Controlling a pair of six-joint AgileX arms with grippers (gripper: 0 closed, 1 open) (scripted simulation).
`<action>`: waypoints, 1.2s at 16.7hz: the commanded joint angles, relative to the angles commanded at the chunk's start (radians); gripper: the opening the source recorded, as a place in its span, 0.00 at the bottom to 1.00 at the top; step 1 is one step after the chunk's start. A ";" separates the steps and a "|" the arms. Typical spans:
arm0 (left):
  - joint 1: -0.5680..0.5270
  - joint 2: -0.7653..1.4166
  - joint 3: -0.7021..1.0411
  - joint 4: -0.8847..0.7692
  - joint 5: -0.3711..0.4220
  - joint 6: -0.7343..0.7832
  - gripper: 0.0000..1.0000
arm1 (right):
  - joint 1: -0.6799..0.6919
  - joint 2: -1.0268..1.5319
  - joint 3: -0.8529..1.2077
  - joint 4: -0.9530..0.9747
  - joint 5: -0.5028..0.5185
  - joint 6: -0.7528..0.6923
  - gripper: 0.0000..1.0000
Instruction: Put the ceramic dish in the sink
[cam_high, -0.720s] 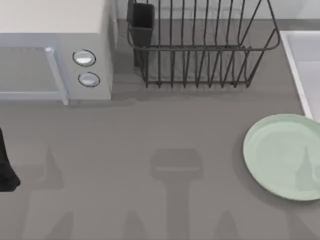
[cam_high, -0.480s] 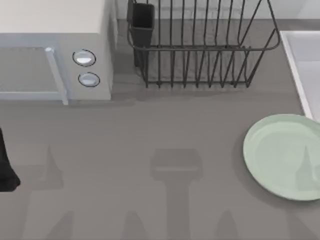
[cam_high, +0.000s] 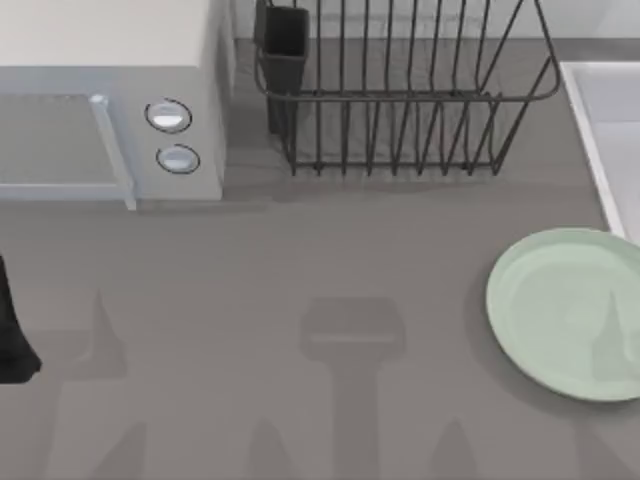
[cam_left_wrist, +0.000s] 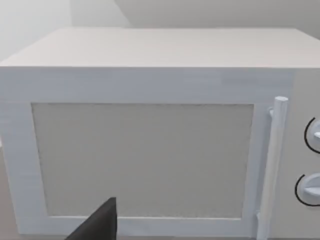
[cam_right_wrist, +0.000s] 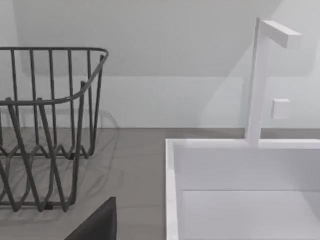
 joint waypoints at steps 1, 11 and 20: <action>0.000 0.000 0.000 0.000 0.000 0.000 1.00 | 0.000 0.000 0.000 0.000 0.000 0.000 1.00; 0.000 0.000 0.000 0.000 0.000 0.000 1.00 | 0.000 0.000 0.000 0.000 0.000 0.000 1.00; 0.000 0.000 0.000 0.000 0.000 0.000 1.00 | 0.098 0.373 0.318 -0.241 0.000 0.101 1.00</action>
